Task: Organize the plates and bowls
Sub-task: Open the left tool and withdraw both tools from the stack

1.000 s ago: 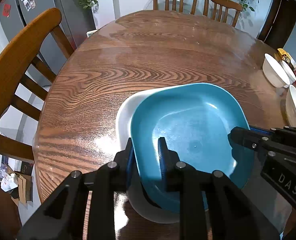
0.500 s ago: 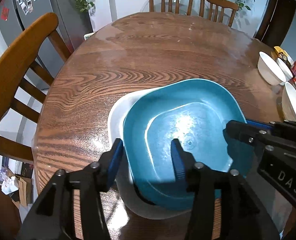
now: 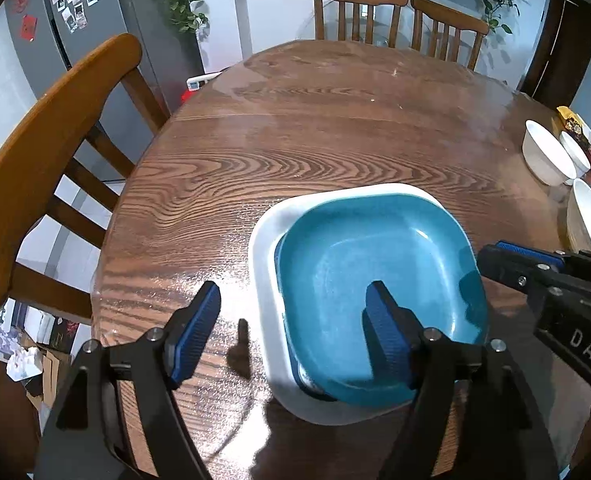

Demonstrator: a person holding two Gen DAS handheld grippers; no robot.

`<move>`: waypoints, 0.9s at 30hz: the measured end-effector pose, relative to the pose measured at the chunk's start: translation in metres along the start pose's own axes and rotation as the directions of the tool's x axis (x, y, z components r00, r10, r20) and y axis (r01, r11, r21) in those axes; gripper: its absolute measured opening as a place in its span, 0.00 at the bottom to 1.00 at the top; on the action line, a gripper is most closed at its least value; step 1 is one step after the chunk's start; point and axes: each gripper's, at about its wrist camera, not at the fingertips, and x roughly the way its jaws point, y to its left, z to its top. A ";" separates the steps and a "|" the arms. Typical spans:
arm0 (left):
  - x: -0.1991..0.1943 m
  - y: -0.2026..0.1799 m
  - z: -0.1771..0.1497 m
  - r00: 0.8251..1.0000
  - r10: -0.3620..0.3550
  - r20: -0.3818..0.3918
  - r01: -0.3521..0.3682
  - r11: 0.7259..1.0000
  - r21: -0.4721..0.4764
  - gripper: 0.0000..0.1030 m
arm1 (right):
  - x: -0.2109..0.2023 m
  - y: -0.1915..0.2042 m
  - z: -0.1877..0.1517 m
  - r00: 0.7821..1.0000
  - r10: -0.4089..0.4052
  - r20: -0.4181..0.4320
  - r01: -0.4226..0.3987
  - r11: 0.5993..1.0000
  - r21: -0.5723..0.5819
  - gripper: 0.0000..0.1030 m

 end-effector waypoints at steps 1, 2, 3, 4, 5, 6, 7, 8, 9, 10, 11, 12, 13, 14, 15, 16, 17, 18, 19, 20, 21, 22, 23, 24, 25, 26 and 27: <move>-0.001 0.000 0.000 1.000 0.000 0.001 0.000 1.000 -0.002 0.76 | -0.002 0.001 0.000 1.000 0.004 0.002 -0.004 1.000 -0.003 0.10; -0.002 0.001 -0.001 1.000 0.000 0.002 0.000 1.000 -0.006 0.77 | -0.003 0.002 -0.001 1.000 0.006 0.003 -0.006 1.000 -0.006 0.11; -0.004 0.002 -0.002 1.000 -0.001 0.001 0.001 1.000 -0.011 0.78 | -0.005 0.002 -0.001 1.000 0.006 0.005 -0.006 1.000 -0.008 0.17; -0.005 0.002 -0.002 1.000 -0.001 0.000 0.001 1.000 -0.014 0.79 | -0.006 0.002 -0.002 1.000 0.004 0.008 -0.004 1.000 -0.009 0.31; -0.005 0.003 -0.003 1.000 0.000 -0.001 0.000 1.000 -0.019 0.82 | -0.008 0.002 -0.003 1.000 0.000 0.013 0.000 1.000 -0.007 0.39; -0.007 0.004 -0.004 1.000 0.001 -0.002 -0.001 1.000 -0.026 0.83 | -0.011 0.002 -0.004 1.000 -0.003 0.022 0.003 1.000 -0.004 0.52; -0.009 0.005 -0.005 1.000 0.005 -0.001 -0.005 1.000 -0.031 0.86 | -0.015 0.003 -0.005 0.999 -0.006 0.035 0.006 1.000 -0.003 0.58; -0.010 0.004 -0.006 1.000 0.008 -0.001 -0.008 0.999 -0.035 0.87 | -0.017 0.003 -0.006 0.999 -0.007 0.041 0.007 1.000 -0.006 0.58; -0.011 0.005 -0.007 1.000 0.011 -0.002 -0.011 0.999 -0.039 0.88 | -0.019 0.002 -0.007 0.999 -0.004 0.043 0.004 1.000 -0.007 0.59; -0.013 0.006 -0.008 1.000 0.014 -0.004 -0.014 0.999 -0.044 0.90 | -0.021 0.002 -0.008 0.999 0.001 0.044 0.000 1.000 -0.006 0.59; -0.014 0.006 -0.010 1.000 0.015 -0.006 -0.016 0.999 -0.048 0.92 | -0.022 0.002 -0.009 0.999 0.006 0.044 -0.005 1.000 -0.006 0.59; -0.016 0.006 -0.011 1.000 0.016 -0.008 -0.017 0.999 -0.051 0.93 | -0.023 0.001 -0.011 0.999 0.012 0.043 -0.011 1.000 -0.004 0.59; -0.017 0.006 -0.013 1.000 0.017 -0.008 -0.018 0.998 -0.054 0.94 | -0.025 0.000 -0.013 0.999 0.022 0.044 -0.021 1.000 -0.003 0.59; -0.018 0.006 -0.014 1.000 0.019 -0.009 -0.020 0.998 -0.057 0.94 | -0.027 0.000 -0.014 0.998 0.034 0.047 -0.034 0.999 0.000 0.59; -0.020 0.006 -0.016 1.000 0.021 -0.009 -0.021 0.998 -0.062 0.95 | -0.030 -0.002 -0.017 0.997 0.051 0.051 -0.051 0.999 0.003 0.59; -0.022 0.006 -0.018 1.000 0.022 -0.009 -0.022 0.998 -0.066 0.95 | -0.031 -0.004 -0.018 0.997 0.061 0.055 -0.061 0.998 0.005 0.59; -0.025 0.006 -0.020 1.000 0.021 -0.009 -0.022 0.997 -0.071 0.95 | -0.034 -0.004 -0.020 0.996 0.070 0.058 -0.070 0.998 0.005 0.59; -0.027 0.005 -0.022 1.000 0.022 -0.009 -0.022 0.997 -0.073 0.95 | -0.036 -0.004 -0.022 0.995 0.080 0.062 -0.081 0.997 0.004 0.59; -0.029 0.004 -0.023 1.000 0.022 -0.009 -0.023 0.997 -0.075 0.96 | -0.040 -0.005 -0.025 0.993 0.095 0.067 -0.096 0.995 0.002 0.59; -0.032 0.003 -0.025 1.000 0.021 -0.007 -0.021 0.997 -0.075 0.97 | -0.042 -0.005 -0.026 0.992 0.105 0.070 -0.105 0.994 0.000 0.59; -0.036 0.002 -0.027 1.000 0.021 -0.003 -0.022 0.997 -0.075 0.98 | -0.046 -0.006 -0.029 0.990 0.119 0.076 -0.119 0.993 -0.004 0.59; -0.038 0.003 -0.030 1.000 0.023 -0.001 -0.023 0.997 -0.075 0.98 | -0.048 -0.006 -0.031 0.989 0.124 0.078 -0.124 0.992 -0.007 0.59; -0.043 0.002 -0.033 1.000 0.023 0.003 -0.023 0.997 -0.077 0.98 | -0.051 -0.006 -0.034 0.988 0.128 0.081 -0.128 0.992 -0.010 0.59; -0.047 0.001 -0.035 1.000 0.024 0.005 -0.024 0.997 -0.079 0.98 | -0.054 -0.007 -0.036 0.988 0.133 0.083 -0.133 0.991 -0.013 0.59; -0.049 0.001 -0.037 1.000 0.024 0.006 -0.024 0.996 -0.081 0.99 | -0.056 -0.008 -0.038 0.987 0.138 0.084 -0.138 0.990 -0.014 0.59; -0.052 0.001 -0.039 1.000 0.024 0.006 -0.024 0.996 -0.084 0.99 | -0.058 -0.009 -0.041 0.985 0.150 0.084 -0.149 0.989 -0.016 0.59; -0.057 0.000 -0.042 1.000 0.020 0.007 -0.019 0.996 -0.088 0.99 | -0.061 -0.011 -0.043 0.984 0.158 0.086 -0.157 0.987 -0.015 0.59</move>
